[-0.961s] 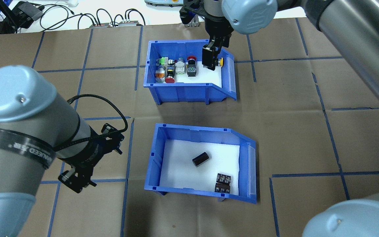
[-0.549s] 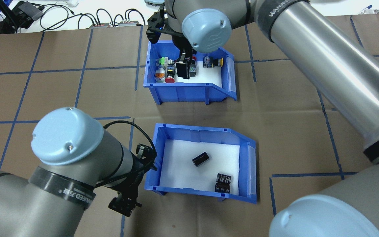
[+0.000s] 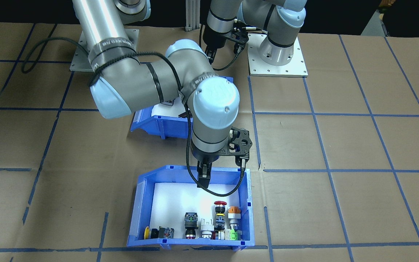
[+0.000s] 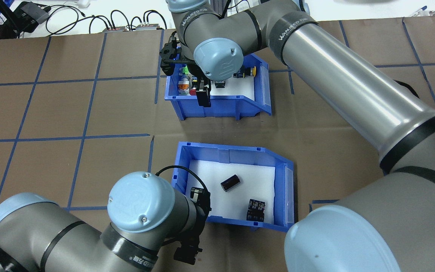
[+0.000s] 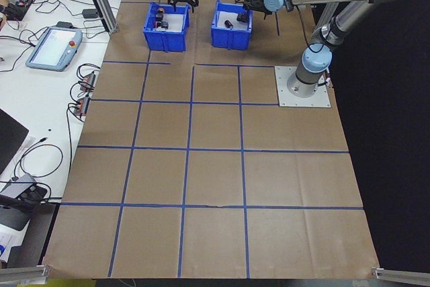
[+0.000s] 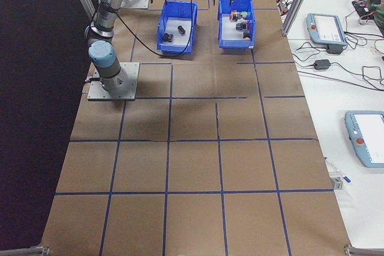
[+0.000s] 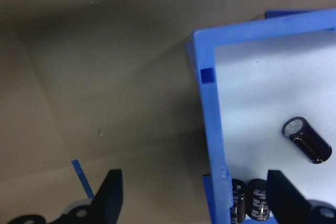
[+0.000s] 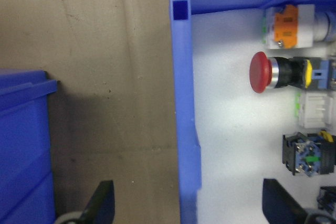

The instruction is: Place battery box in front

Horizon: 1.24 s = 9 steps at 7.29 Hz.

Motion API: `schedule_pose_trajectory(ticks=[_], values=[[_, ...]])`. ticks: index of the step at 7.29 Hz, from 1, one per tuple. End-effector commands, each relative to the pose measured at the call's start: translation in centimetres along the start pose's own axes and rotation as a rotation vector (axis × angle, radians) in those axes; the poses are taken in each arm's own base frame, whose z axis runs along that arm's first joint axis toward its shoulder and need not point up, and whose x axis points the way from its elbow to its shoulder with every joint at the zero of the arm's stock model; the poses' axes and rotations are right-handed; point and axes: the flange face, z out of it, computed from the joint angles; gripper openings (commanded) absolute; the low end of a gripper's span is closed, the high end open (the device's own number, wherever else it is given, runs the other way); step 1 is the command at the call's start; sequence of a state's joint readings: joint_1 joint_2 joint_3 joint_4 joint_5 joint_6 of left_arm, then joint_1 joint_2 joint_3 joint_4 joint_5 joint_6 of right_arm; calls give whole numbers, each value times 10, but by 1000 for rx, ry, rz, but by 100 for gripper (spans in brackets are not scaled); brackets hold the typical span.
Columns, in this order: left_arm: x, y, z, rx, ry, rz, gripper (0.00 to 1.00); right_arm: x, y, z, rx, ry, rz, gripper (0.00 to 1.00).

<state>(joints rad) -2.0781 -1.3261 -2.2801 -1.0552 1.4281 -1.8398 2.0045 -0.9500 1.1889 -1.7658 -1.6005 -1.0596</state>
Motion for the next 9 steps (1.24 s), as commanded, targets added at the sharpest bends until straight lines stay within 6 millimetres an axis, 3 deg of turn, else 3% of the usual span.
schedule_pose_trajectory(ticks=[1,2,3,5,6,7,9], values=[[11,4,14,26,22,-9,96,-7,-18,35,-28,-42,-24,99],[18,5,27,36,-5,-11,95,-6,-20,47,-37,-54,-23,98],[23,6,39,39,-17,-25,95,-3,-22,50,-31,-37,-21,89],[23,9,52,45,-43,-72,93,0,-16,42,-75,5,-21,41],[24,10,56,38,-53,-73,83,1,-16,35,-70,16,-20,26],[29,12,52,20,-10,-67,58,0,-16,28,-61,25,-20,18],[28,17,52,-33,-9,-61,1,1,-13,10,-48,49,-16,10]])
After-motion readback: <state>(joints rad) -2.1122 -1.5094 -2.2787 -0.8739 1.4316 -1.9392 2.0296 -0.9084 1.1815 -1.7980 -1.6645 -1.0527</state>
